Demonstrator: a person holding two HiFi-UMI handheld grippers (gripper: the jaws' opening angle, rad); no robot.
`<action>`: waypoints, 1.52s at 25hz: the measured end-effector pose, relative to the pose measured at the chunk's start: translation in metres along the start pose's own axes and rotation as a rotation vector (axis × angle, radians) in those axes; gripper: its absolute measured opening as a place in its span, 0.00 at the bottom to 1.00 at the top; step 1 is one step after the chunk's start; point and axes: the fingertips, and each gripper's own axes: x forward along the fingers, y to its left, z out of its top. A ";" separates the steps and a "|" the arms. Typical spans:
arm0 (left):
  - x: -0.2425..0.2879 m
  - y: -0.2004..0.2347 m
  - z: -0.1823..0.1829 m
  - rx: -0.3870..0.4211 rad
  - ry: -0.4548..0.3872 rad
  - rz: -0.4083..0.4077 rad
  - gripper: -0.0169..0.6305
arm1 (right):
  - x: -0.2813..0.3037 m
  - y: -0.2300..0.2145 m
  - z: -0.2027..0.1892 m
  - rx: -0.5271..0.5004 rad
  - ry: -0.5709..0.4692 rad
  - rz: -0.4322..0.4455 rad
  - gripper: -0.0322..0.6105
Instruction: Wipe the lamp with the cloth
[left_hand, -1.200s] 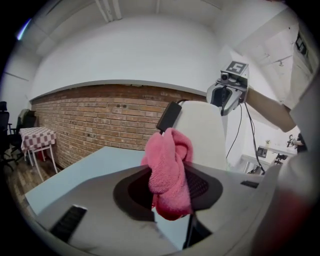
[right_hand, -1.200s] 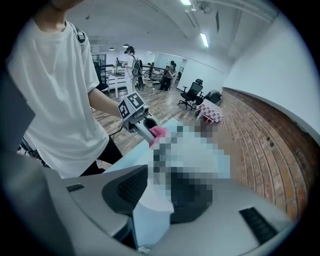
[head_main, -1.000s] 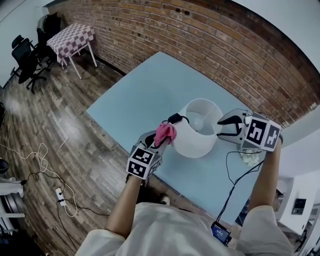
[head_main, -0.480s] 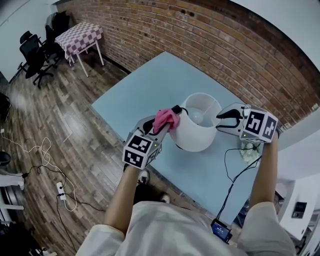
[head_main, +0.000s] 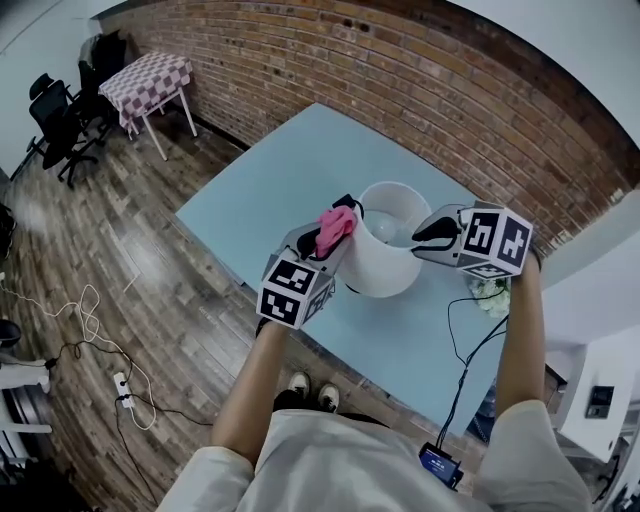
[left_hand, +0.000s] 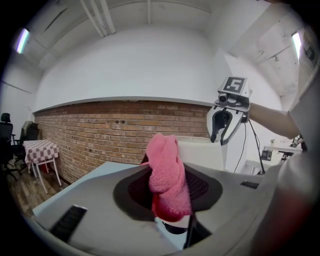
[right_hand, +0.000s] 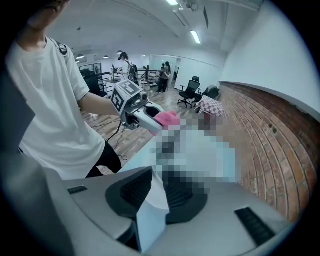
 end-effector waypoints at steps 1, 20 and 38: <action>0.000 -0.003 0.001 -0.001 -0.001 -0.012 0.26 | 0.001 0.001 0.001 0.014 0.001 -0.003 0.20; -0.010 -0.093 0.011 0.052 -0.068 -0.203 0.25 | -0.001 0.015 0.010 0.152 -0.020 -0.087 0.15; -0.001 -0.166 -0.025 0.086 -0.056 -0.423 0.24 | 0.014 0.027 0.037 0.102 -0.023 -0.078 0.12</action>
